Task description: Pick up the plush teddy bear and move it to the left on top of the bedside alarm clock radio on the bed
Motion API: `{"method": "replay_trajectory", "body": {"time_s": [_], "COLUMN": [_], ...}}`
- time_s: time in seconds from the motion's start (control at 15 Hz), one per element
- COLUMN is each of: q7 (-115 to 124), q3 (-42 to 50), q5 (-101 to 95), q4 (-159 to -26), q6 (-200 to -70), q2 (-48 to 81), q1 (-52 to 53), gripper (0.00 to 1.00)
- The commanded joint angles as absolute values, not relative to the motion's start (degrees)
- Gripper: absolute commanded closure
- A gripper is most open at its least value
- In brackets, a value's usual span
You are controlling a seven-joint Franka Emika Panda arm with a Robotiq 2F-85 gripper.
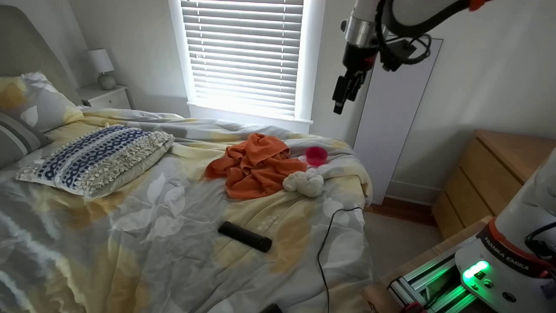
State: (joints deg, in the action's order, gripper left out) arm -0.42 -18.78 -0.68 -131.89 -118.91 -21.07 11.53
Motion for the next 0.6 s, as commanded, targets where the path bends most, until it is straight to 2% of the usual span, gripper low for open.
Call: {"method": "replay_trajectory", "body": {"time_s": [0.0,0.53], "q7": [-2.0,9.5], "q3": [-17.8,-15.2], "q5": [-3.9,-17.0], "q4": [-130.1,-129.6], "q6": [-124.8,-130.4], "q2": [-10.3,6.9], "q1": [12.2,12.1], "gripper": [0.00,0.00]}}
